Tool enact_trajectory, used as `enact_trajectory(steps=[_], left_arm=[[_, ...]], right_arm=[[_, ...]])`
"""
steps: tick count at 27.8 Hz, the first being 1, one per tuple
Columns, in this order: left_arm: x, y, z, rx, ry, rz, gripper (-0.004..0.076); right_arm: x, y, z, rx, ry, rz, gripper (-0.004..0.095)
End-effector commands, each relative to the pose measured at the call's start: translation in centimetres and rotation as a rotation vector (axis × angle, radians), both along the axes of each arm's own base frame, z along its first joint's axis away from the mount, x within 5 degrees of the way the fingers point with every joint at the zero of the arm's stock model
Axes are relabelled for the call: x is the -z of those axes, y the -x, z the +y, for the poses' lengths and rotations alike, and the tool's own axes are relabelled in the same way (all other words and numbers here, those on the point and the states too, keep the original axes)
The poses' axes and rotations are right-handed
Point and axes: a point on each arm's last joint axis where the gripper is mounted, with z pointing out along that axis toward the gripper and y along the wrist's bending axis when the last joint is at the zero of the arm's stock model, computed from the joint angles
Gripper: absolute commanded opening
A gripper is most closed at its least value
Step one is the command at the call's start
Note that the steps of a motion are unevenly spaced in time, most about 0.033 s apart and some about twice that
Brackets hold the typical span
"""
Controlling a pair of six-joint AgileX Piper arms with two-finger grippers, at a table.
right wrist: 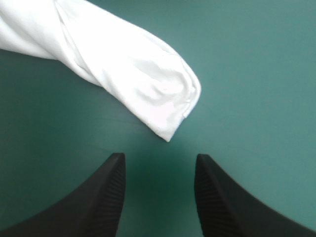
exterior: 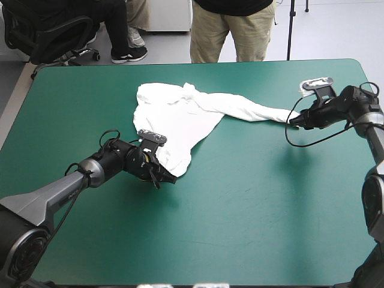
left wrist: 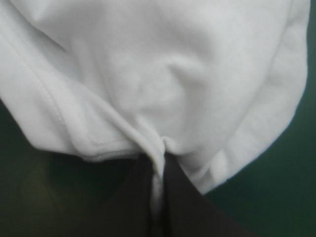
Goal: Fold the cloth
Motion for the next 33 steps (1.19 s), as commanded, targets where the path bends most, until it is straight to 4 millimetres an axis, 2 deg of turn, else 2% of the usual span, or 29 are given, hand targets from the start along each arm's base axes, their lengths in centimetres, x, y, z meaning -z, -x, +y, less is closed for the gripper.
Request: enact_trajectory(steps=[1, 5, 9, 11, 13, 14, 18, 21, 23, 25, 29, 33], left_arm=[[0.1, -0.4, 0.6, 0.043, -0.062, -0.035, -0.0003], [0.0, -0.5, 0.5, 0.058, -0.06, -0.049, -0.0003], [0.0, -0.5, 0.5, 0.058, -0.058, -0.053, -0.0003], [0.0, -0.5, 0.5, 0.058, -0.059, -0.051, -0.0003], [0.0, -0.5, 0.5, 0.058, -0.06, -0.047, -0.0003], [0.0, -0.5, 0.5, 0.058, -0.06, -0.047, -0.0003], [-0.7, -0.3, 0.7, 0.059, -0.056, -0.065, -0.0003], [-2.4, 0.3, 1.0, 0.061, -0.043, -0.102, -0.0003], [-3.8, 0.9, 1.3, 0.064, -0.038, -0.131, -0.0003], [-5.4, 1.6, 1.9, 0.076, -0.053, -0.175, -0.0003], [-8.4, 3.0, 3.4, 0.105, -0.135, -0.264, -0.0003], [-13.4, 3.9, 5.0, 0.069, -0.204, -0.391, -0.0003]], right_arm=[[-0.7, -1.3, 0.6, -0.041, 0.038, -0.108, 0.0427], [1.7, -3.4, 1.2, -0.043, 0.047, -0.112, 0.0428], [2.9, -4.2, 1.6, -0.066, 0.035, -0.06, 0.0402], [3.0, -4.3, 1.9, -0.064, 0.021, -0.039, 0.0276], [3.0, -4.1, 2.1, -0.074, 0.017, -0.019, 0.0045], [2.8, -4.1, 2.2, -0.076, 0.012, -0.011, -0.0011], [1.9, -3.7, 2.3, -0.048, -0.021, 0.059, -0.0002], [0.2, -2.3, 2.7, -0.054, -0.063, 0.14, -0.0002], [-1.6, -0.7, 3.4, -0.081, -0.13, 0.212, -0.0002], [-3.7, 1.4, 4.6, -0.186, -0.235, 0.278, -0.0003], [-9.4, 4.0, 6.6, -0.291, -0.429, 0.115, -0.0003], [-15.7, 6.8, 7.6, -0.378, -0.53, -0.091, -0.0003]])
